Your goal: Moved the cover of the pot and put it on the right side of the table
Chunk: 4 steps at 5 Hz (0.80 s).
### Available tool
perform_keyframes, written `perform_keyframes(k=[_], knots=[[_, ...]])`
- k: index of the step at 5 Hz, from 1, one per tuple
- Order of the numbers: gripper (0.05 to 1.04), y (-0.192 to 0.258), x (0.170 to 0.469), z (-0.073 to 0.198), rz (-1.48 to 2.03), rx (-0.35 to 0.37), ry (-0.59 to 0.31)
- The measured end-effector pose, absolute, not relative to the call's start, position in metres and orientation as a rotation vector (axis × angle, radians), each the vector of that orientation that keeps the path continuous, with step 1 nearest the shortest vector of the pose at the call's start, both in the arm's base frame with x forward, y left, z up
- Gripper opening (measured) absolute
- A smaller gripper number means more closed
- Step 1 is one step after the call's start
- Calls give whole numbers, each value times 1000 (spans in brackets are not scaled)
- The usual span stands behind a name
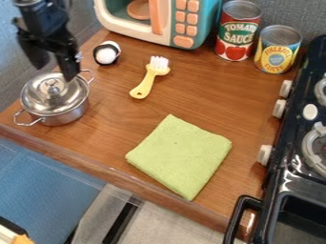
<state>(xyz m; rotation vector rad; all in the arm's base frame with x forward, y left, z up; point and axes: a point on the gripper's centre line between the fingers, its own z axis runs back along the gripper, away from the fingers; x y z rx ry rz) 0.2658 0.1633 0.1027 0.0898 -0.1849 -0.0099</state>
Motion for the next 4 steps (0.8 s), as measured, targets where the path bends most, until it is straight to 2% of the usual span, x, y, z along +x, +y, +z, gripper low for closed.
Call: perform_keyframes(k=[2, 3, 4], knots=[[1000, 176, 256, 93, -9, 179, -155], [1000, 181, 255, 84, 13, 198, -131], [1000, 183, 256, 71, 34, 184, -98]])
